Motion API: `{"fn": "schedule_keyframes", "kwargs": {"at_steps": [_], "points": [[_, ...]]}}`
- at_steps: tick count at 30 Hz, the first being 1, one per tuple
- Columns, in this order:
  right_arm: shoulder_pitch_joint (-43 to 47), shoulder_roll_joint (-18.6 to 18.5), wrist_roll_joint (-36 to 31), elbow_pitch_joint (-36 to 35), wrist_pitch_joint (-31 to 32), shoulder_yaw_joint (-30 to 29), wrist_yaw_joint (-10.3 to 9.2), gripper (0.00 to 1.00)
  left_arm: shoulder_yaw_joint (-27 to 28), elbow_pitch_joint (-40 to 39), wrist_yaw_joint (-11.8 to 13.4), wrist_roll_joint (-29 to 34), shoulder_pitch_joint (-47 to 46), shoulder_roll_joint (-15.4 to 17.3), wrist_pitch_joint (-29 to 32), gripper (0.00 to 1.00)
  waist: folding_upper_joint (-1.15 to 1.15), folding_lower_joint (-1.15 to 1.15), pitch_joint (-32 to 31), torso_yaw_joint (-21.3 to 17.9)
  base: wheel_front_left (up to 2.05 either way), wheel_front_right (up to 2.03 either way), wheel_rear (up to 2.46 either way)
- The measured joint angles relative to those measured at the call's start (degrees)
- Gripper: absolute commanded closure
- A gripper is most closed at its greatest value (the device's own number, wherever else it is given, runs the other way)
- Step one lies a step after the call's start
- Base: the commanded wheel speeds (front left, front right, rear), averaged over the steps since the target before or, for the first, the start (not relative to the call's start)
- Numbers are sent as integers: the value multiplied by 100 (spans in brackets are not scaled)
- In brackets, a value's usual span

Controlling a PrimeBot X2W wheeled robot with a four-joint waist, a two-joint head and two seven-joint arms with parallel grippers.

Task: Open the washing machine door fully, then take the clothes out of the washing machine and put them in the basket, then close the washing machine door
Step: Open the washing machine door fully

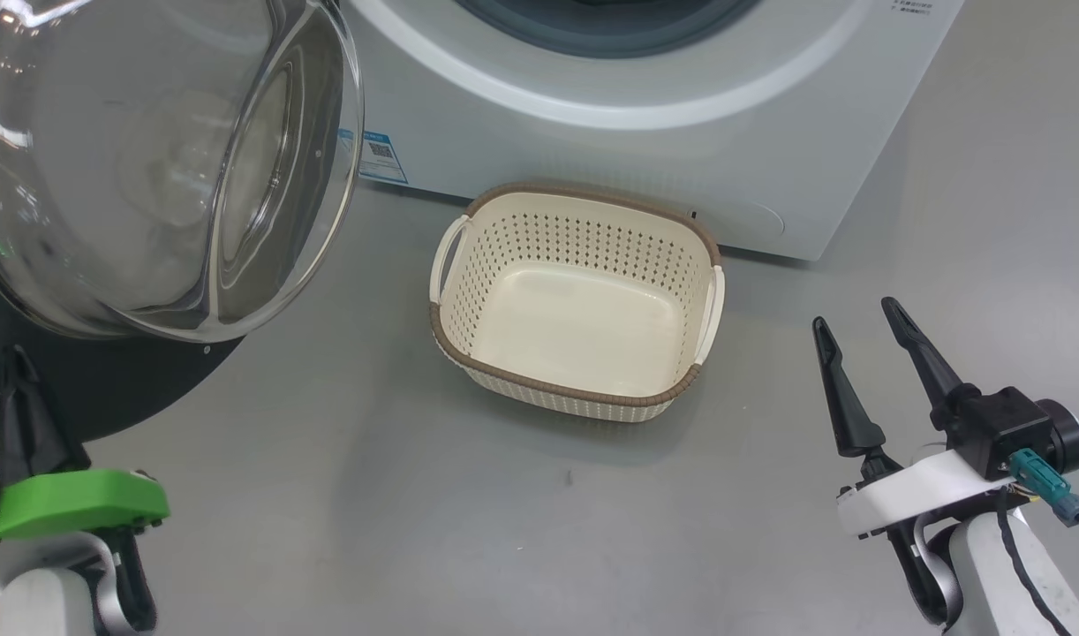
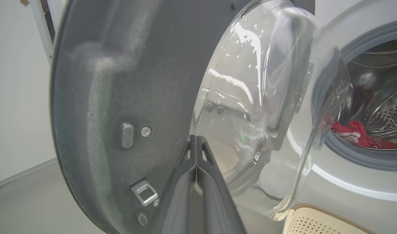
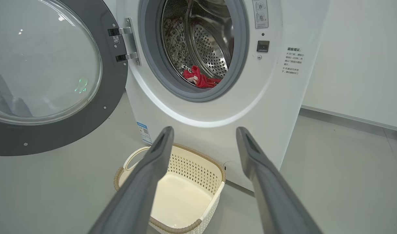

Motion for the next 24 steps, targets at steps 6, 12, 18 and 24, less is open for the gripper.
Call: {"fn": "schedule_keyframes", "kwargs": {"at_steps": [6,12,18,24], "points": [[62,130,8,75,0,3,0,0,-477,-162,-204,98,433,-16,0,100,0,0,-252,-53,0,0,0],[179,243,48,100,0,49,0,0,-1027,-290,-411,232,905,-12,1,100,0,0,-493,-169,0,0,0],[197,326,49,91,0,137,0,0,-1600,-319,-614,215,1212,10,1,80,0,0,-669,-389,0,0,0],[366,433,52,76,0,153,0,0,-2007,-310,-658,80,1339,30,1,0,0,0,-819,-737,0,0,0]]}}
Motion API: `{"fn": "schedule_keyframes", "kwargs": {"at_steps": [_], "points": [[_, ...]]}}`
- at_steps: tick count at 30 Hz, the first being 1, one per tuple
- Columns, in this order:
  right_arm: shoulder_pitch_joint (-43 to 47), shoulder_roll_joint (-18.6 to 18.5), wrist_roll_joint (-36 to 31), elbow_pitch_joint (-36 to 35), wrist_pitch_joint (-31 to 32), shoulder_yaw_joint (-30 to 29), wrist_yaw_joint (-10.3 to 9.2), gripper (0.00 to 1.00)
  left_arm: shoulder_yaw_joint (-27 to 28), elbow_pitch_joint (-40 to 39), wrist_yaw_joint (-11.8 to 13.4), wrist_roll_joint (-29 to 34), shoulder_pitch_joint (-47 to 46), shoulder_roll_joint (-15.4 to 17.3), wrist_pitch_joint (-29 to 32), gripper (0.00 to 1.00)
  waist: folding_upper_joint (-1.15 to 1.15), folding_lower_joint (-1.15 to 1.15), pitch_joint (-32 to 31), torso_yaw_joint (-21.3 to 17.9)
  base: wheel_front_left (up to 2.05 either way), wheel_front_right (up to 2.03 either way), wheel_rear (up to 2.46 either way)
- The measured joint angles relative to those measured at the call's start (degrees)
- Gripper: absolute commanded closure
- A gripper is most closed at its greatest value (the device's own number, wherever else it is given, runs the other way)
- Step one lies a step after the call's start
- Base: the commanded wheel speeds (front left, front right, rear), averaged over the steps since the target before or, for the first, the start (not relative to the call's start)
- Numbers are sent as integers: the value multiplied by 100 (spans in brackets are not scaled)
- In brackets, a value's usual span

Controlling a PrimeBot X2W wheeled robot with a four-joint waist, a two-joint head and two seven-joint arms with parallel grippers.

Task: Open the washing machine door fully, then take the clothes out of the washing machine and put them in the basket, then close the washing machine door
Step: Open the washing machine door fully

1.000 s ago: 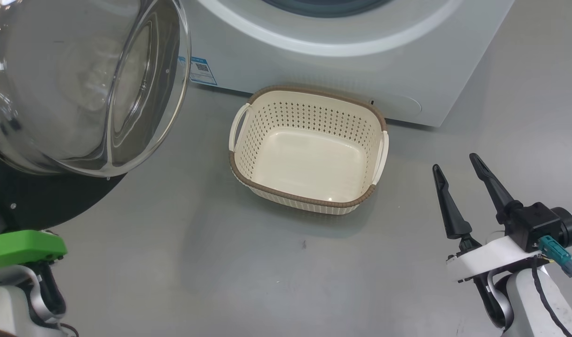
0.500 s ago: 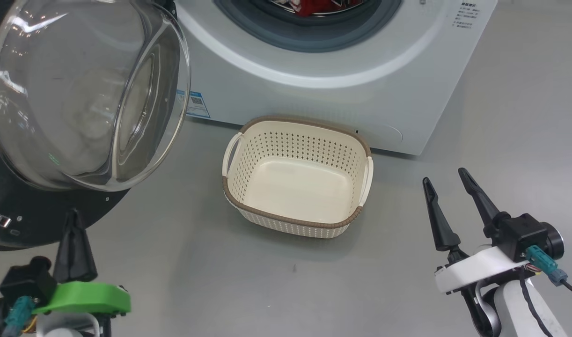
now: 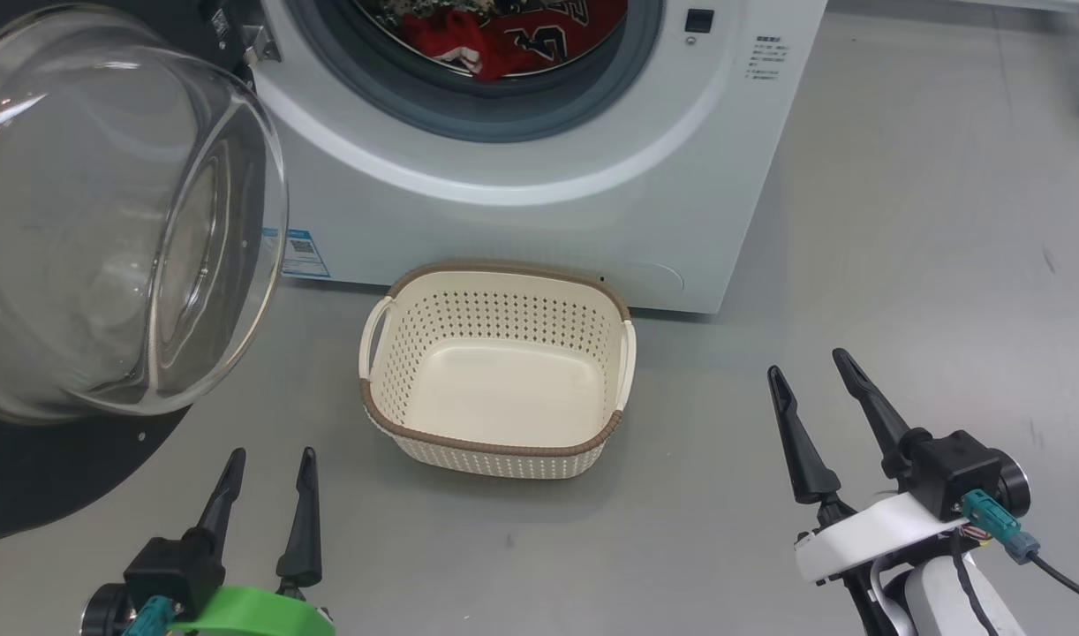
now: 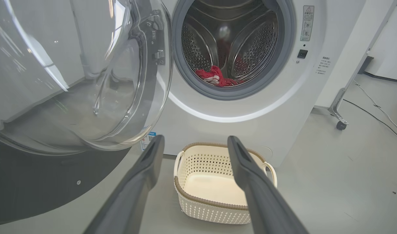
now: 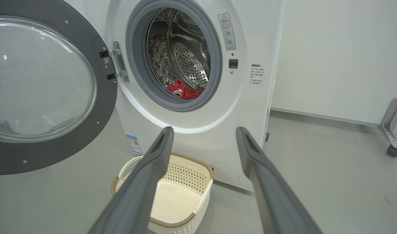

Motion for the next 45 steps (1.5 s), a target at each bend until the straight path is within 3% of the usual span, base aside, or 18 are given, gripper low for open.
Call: {"fn": "schedule_keyframes", "kwargs": {"at_steps": [8,25,45], "points": [[141,43,0,-19,0,-1,0,0,-182,30,11,10,25,19,0,0,0,0,-120,-470,0,0,0],[481,87,0,-216,0,-52,-2,0,-316,133,309,5,52,37,1,0,0,0,-273,-1362,0,0,0],[625,138,0,-334,0,-148,-7,0,-494,182,512,-146,52,46,1,0,0,0,-328,-1444,0,0,0]]}}
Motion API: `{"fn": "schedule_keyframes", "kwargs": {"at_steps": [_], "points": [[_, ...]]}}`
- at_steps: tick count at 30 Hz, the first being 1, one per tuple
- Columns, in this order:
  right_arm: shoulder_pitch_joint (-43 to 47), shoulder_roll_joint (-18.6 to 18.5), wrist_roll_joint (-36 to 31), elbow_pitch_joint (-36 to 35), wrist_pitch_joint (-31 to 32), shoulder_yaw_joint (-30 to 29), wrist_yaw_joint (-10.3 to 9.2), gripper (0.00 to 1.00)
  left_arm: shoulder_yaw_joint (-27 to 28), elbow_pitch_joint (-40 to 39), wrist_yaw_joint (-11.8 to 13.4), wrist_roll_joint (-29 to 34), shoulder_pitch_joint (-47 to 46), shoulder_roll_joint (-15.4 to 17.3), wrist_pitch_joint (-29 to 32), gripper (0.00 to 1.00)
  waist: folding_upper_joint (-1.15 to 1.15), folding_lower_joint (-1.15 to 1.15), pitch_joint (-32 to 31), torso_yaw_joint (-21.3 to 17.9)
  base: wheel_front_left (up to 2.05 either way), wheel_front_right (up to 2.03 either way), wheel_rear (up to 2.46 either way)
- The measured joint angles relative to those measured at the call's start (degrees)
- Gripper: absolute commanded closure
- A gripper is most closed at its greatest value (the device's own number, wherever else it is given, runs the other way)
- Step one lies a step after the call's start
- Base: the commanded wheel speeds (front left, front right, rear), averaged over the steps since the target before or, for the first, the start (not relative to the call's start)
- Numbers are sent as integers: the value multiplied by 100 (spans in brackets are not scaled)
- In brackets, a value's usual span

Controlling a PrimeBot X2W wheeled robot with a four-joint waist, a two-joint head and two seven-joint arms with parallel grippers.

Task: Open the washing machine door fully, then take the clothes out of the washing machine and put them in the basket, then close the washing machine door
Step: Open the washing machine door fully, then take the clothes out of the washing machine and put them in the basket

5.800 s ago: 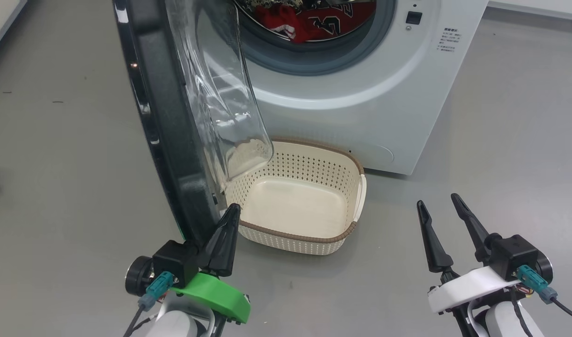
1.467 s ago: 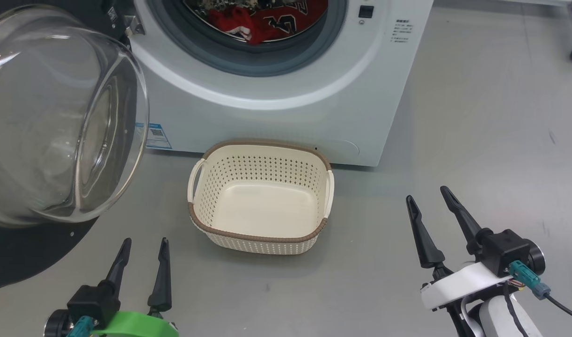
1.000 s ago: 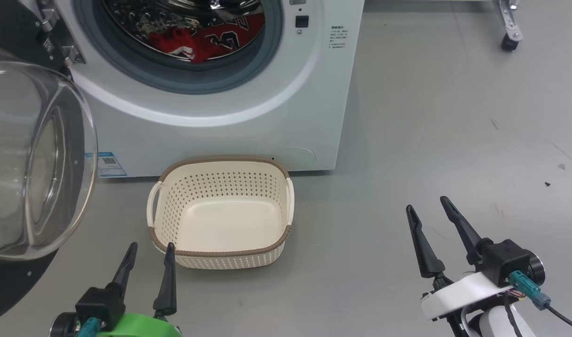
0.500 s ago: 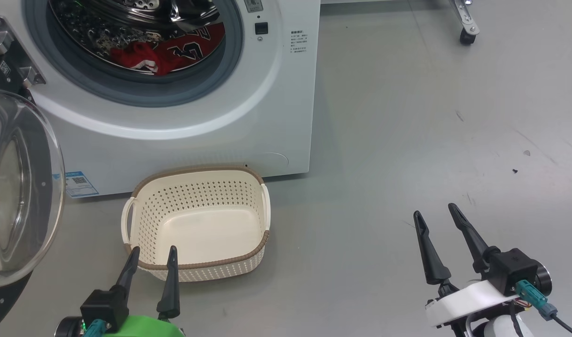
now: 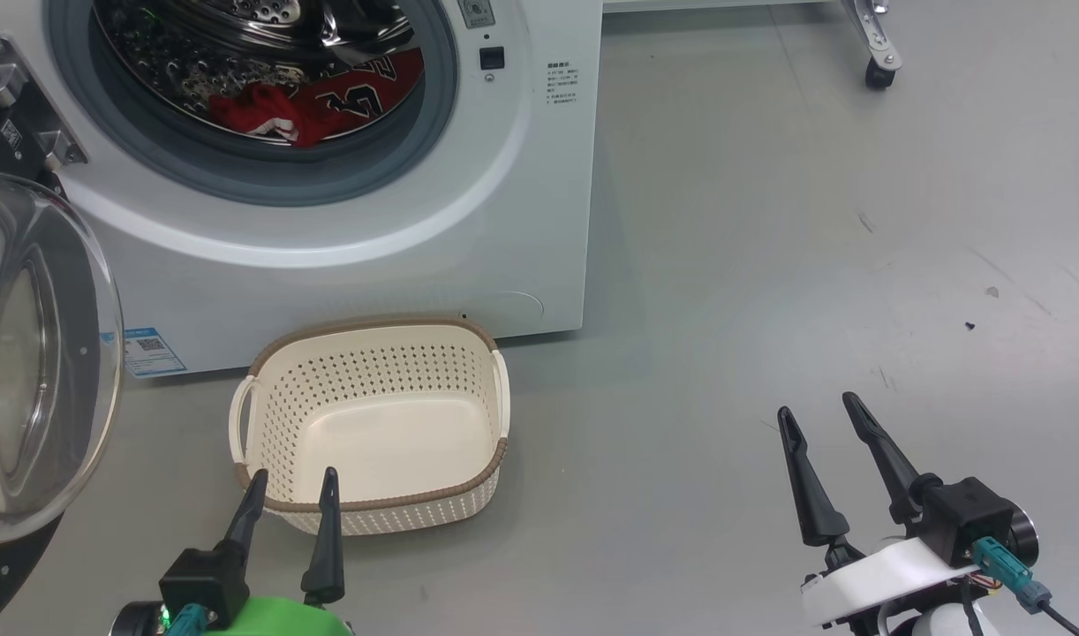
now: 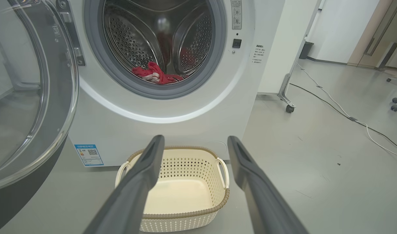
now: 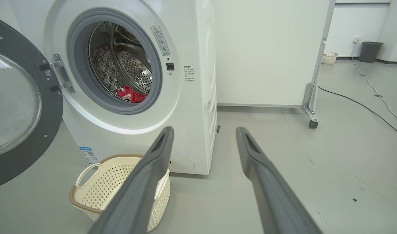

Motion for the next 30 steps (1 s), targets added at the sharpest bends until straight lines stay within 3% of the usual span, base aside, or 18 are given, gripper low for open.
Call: {"fn": "schedule_keyframes", "kwargs": {"at_steps": [17,30], "points": [[36,14,-2,-2,0,-7,0,0,-102,33,122,-40,0,4,0,0,0,0,-50,19,3,-7,4],[112,21,-11,-5,0,-2,0,0,-185,29,175,-40,0,8,0,0,0,0,-47,48,34,-72,38]]}}
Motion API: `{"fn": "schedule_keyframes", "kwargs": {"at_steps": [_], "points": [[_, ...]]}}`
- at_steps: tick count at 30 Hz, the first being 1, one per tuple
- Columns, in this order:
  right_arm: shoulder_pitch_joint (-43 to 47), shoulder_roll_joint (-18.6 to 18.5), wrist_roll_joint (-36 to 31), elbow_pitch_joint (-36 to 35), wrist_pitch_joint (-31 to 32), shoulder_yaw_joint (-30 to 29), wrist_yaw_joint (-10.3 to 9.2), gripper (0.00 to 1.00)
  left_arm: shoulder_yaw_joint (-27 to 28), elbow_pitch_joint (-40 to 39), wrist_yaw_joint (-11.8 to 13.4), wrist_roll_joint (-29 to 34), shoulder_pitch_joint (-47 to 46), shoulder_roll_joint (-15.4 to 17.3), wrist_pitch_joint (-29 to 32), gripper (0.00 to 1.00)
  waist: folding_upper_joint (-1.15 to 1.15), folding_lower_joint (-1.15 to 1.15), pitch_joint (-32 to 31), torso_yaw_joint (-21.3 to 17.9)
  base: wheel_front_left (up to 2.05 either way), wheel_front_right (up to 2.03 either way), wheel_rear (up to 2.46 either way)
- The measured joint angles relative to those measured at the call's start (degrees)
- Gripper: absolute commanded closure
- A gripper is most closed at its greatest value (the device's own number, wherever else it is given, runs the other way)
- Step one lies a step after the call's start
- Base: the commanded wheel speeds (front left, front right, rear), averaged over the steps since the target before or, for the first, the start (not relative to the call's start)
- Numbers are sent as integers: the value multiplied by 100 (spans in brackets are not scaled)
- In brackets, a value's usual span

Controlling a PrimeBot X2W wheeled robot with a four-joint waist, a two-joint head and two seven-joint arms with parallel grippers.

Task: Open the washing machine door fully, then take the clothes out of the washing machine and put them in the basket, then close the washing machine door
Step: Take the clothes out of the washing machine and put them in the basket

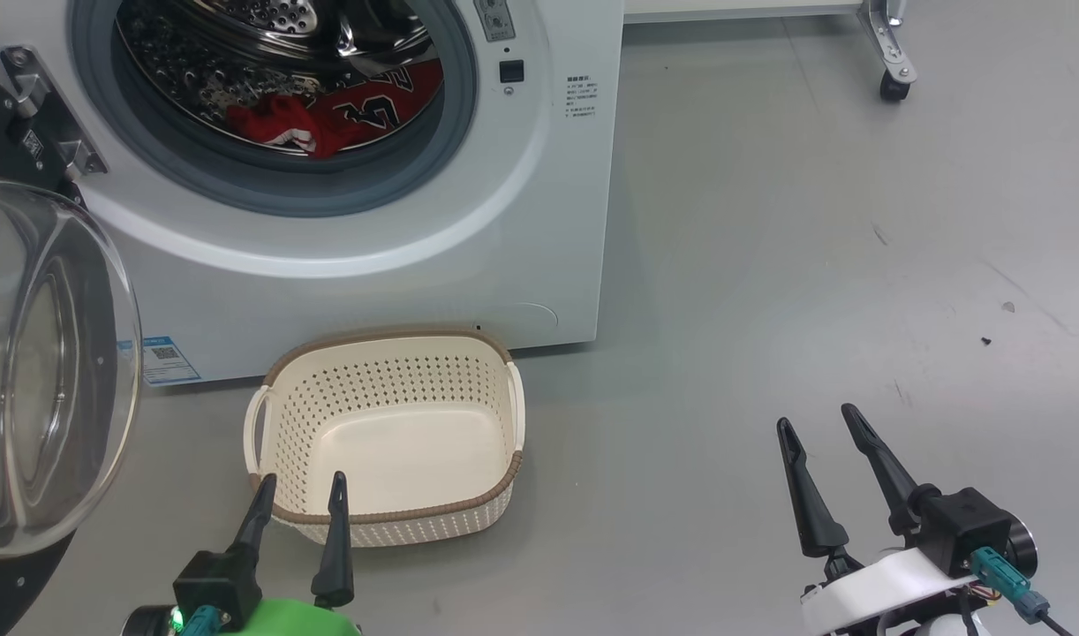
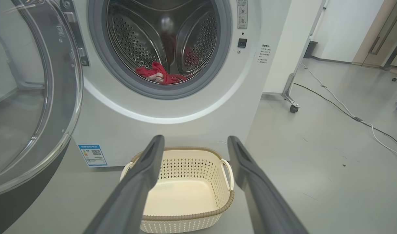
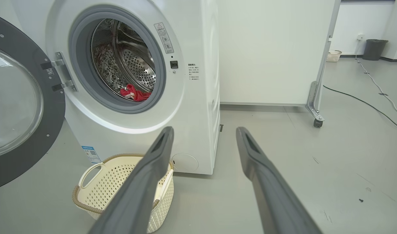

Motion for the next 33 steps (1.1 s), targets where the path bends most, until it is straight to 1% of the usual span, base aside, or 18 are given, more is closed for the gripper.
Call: {"fn": "schedule_keyframes", "kwargs": {"at_steps": [19,33], "points": [[0,5,0,-35,0,1,1,0,-14,-53,46,0,-2,4,0,0,0,0,109,19,100,-102,3],[-2,10,0,-34,0,0,3,0,-2,-57,79,0,-5,5,0,0,0,0,106,32,52,-52,0]]}}
